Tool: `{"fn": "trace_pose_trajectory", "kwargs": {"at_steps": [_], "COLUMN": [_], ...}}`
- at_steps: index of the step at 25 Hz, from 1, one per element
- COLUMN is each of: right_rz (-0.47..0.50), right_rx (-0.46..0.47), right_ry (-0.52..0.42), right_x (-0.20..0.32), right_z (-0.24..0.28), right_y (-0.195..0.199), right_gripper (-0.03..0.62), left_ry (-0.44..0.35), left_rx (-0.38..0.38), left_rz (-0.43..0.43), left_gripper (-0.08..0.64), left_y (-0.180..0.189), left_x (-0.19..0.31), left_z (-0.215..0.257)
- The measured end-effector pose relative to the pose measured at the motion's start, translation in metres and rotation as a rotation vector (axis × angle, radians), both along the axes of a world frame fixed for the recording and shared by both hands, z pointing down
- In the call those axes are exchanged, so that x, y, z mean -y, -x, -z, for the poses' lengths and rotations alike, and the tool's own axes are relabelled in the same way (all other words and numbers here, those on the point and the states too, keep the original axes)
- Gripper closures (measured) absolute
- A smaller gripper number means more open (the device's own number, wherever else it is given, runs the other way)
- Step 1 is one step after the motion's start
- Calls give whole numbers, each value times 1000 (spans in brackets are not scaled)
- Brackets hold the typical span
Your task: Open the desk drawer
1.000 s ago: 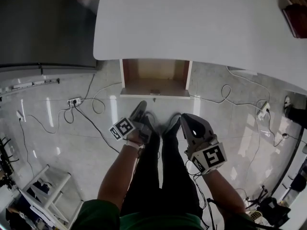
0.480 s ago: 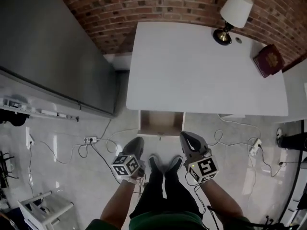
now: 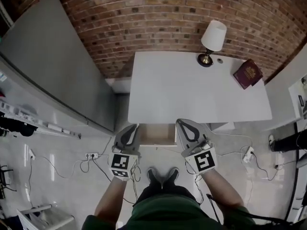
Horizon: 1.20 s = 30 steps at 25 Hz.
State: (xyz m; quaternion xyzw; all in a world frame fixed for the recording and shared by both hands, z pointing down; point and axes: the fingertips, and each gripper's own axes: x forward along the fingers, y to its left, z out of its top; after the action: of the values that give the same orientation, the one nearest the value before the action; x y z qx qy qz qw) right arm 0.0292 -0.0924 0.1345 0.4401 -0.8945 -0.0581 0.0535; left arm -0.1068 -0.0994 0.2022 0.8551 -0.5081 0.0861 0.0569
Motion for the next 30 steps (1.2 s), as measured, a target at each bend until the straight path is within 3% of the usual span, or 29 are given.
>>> {"fn": "trace_pose_trajectory", "kwargs": {"at_steps": [5, 9, 12, 15, 21, 30], "right_rz": [-41, -34, -35, -31, -49, -142], "right_rx": [27, 19, 86, 115, 6, 43], "right_ry": [-92, -113, -142, -162, -202, -182], "right_x": [11, 14, 13, 7, -2, -10], "right_z": [58, 76, 98, 115, 124, 121], "right_y": [-8, 5, 6, 8, 17, -1], "right_gripper": [589, 589, 580, 577, 591, 592], "left_ry": [-124, -209, -250, -302, -367, -368], "left_rx": [14, -41, -81, -84, -105, -81], "left_rz": [-16, -55, -57, -60, -33, -24], "left_gripper": [523, 525, 527, 526, 526, 526], "left_y": [-16, -25, -28, -27, -3, 9], "left_x": [5, 2, 2, 1, 0, -8], "left_z": [74, 122, 154, 169, 196, 202]}}
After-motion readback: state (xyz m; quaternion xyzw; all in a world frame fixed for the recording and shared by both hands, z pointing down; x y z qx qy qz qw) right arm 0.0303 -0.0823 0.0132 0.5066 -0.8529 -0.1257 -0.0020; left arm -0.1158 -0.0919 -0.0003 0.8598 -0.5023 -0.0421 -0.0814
